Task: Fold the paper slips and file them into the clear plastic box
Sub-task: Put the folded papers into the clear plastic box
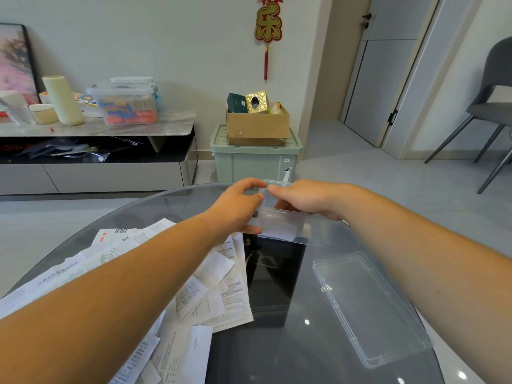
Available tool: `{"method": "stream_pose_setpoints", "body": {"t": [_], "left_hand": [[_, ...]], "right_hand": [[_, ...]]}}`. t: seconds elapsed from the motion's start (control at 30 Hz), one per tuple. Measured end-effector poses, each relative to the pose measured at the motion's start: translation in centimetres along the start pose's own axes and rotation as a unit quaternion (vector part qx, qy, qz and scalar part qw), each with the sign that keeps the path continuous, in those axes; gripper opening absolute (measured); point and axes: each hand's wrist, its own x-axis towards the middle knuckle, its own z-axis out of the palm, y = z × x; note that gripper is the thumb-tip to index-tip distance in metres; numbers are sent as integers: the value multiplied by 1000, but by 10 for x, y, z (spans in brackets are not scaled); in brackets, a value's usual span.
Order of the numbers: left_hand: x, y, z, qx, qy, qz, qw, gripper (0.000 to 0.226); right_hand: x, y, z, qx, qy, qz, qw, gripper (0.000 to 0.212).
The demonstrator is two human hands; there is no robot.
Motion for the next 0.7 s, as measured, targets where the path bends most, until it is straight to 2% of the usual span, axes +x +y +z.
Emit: {"method": "stream_pose_setpoints", "body": {"t": [0.13, 0.27, 0.37, 0.5, 0.7], "left_hand": [[2, -3, 0, 6, -2, 5, 1000, 30], [1, -4, -2, -3, -13, -7, 1000, 30], [0, -4, -3, -12, -23, -13, 1000, 30], [-1, -5, -3, -16, -27, -18, 999, 31], [0, -4, -2, -14, -25, -21, 999, 32]], "right_hand": [[-8, 0, 0, -16, -17, -43, 999, 85], [-16, -2, 2, -105, -15, -103, 989, 91], [-20, -1, 6, -159, -15, -119, 980, 84], [-20, 3, 11, -167, -11, -136, 976, 74], [-13, 5, 8, -85, -6, -108, 990, 90]]}}
